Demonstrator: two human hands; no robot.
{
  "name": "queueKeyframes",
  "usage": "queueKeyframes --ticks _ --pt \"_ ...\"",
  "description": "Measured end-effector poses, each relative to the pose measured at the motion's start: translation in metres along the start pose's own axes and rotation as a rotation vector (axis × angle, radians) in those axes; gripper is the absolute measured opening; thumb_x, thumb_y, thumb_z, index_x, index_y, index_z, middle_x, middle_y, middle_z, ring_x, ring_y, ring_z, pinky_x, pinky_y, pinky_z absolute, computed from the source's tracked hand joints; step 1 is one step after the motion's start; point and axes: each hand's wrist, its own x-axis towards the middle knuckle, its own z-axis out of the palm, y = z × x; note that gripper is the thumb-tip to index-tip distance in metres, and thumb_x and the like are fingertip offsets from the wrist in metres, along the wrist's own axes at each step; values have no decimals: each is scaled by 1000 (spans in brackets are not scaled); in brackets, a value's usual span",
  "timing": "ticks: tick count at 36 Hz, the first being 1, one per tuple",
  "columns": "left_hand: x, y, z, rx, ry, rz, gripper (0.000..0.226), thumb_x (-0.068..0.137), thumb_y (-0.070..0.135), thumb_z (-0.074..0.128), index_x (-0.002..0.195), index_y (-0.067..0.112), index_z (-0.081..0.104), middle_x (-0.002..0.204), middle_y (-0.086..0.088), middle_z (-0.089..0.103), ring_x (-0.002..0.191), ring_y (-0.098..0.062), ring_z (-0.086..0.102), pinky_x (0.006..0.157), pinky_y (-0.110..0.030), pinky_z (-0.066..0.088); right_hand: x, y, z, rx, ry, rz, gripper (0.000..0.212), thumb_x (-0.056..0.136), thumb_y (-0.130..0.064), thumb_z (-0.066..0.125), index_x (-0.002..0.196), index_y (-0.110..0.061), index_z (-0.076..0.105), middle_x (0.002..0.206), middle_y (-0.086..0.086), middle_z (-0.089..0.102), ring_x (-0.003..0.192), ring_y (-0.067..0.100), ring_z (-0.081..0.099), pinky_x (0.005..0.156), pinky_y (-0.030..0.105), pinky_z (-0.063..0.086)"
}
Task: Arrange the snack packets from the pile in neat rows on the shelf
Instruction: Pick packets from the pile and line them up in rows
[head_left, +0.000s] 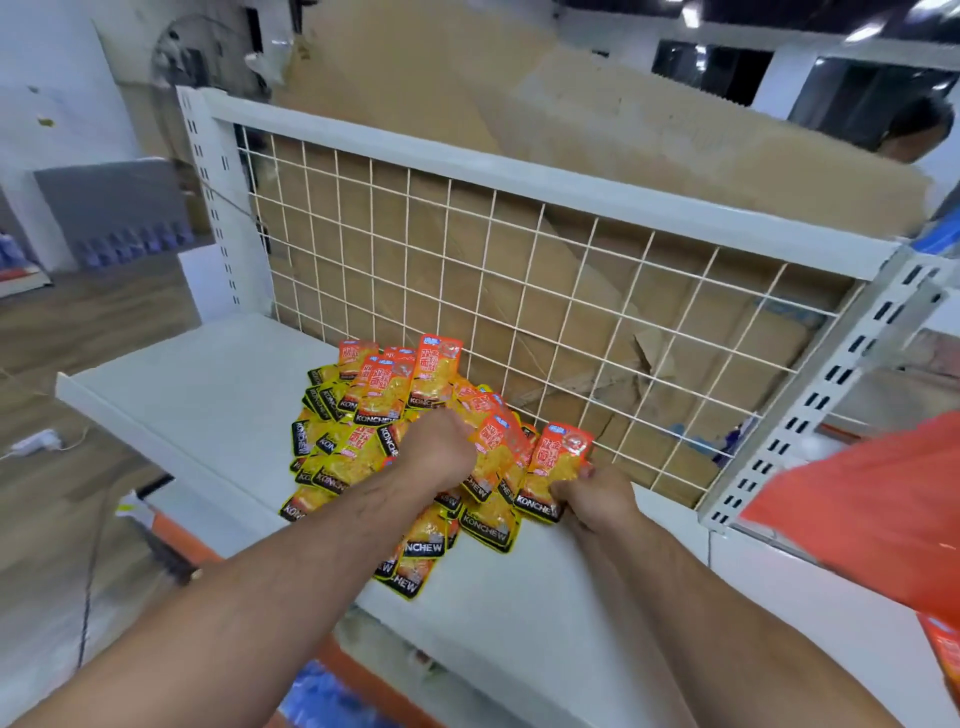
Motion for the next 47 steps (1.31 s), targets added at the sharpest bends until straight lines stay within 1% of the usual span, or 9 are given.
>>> queueKeyframes --ticks 7,12,17,20,24,28,34,38,47 --pt "-46 12 27 -91 97 -99 32 82 1 57 113 -3 61 117 -20 65 109 -36 61 87 -42 50 -27 24 -46 149 -97 -113 19 82 -7 67 69 -12 54 55 5 42 40 14 31 36 18 21" --pt "-89 27 64 -168 58 -136 18 78 -2 60 91 10 64 88 -10 63 83 -26 61 74 -26 48 -56 61 -90 172 -181 -111 26 84 -11 71 62 -15 57 51 1 47 38 11 35 41 21 27" --pt "-138 56 104 -245 7 -140 22 78 -5 62 69 14 56 78 -11 57 75 -24 54 66 -28 40 -79 100 -140 57 -219 -157 48 85 -16 71 39 -25 61 60 13 56 43 18 41 44 24 32" --pt "-161 66 125 -309 -20 -170 10 77 -4 64 81 5 66 87 -24 67 80 -33 64 67 -27 45 -90 125 -162 72 -218 -125 44 86 -13 70 43 -17 57 56 14 52 40 19 40 41 23 31" --pt "-186 77 147 -353 -120 -187 19 78 -4 60 75 14 60 78 -10 63 69 -25 61 68 -34 56 -105 150 -188 99 -249 -62 31 88 -12 68 62 -14 52 48 8 50 37 18 40 42 21 28" --pt "-197 96 160 -310 -119 -142 14 74 0 66 87 -5 69 91 -22 70 86 -35 67 80 -48 56 -119 168 -214 120 -205 -49 28 88 -13 69 64 -13 53 48 7 50 38 18 41 42 21 29" --pt "-213 120 185 -289 -224 -83 15 73 -3 65 87 -8 69 80 -21 67 69 -27 57 65 -36 46 -147 194 -246 134 -91 14 24 88 -16 70 71 -12 53 47 9 50 39 20 43 43 23 32" --pt "-223 132 206 -292 -331 -34 15 78 -6 62 74 8 61 73 -10 62 62 -20 58 61 -28 52 -161 211 -263 199 -12 40 25 89 -13 69 74 -10 48 56 12 43 41 19 41 45 25 30" --pt "-252 153 258 -260 -398 -2 20 75 -8 62 66 10 62 81 -18 70 68 -26 59 68 -44 53 -180 263 -297 329 73 155 40 89 -8 67 64 -18 37 49 5 32 35 16 31 46 28 23"
